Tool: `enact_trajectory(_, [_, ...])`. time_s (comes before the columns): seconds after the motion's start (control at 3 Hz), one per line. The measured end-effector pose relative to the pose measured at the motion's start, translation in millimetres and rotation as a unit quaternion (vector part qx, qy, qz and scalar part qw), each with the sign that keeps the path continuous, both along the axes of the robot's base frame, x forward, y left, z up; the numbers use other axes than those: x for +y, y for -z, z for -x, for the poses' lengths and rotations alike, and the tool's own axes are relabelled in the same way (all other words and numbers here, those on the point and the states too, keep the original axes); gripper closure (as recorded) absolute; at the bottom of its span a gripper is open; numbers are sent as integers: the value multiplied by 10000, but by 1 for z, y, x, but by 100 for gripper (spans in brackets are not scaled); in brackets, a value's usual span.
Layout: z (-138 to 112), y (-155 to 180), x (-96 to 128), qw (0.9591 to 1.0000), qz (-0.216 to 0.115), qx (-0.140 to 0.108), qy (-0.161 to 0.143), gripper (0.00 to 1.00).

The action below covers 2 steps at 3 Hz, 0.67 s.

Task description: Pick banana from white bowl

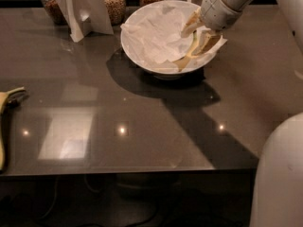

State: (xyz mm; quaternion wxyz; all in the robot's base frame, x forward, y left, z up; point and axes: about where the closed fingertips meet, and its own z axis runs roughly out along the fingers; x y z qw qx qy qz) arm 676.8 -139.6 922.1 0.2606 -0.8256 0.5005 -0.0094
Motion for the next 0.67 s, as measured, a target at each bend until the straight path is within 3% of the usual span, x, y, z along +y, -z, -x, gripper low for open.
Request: enact_trajectory(0.67, [2,17,-4,9997,98,241,-32,53])
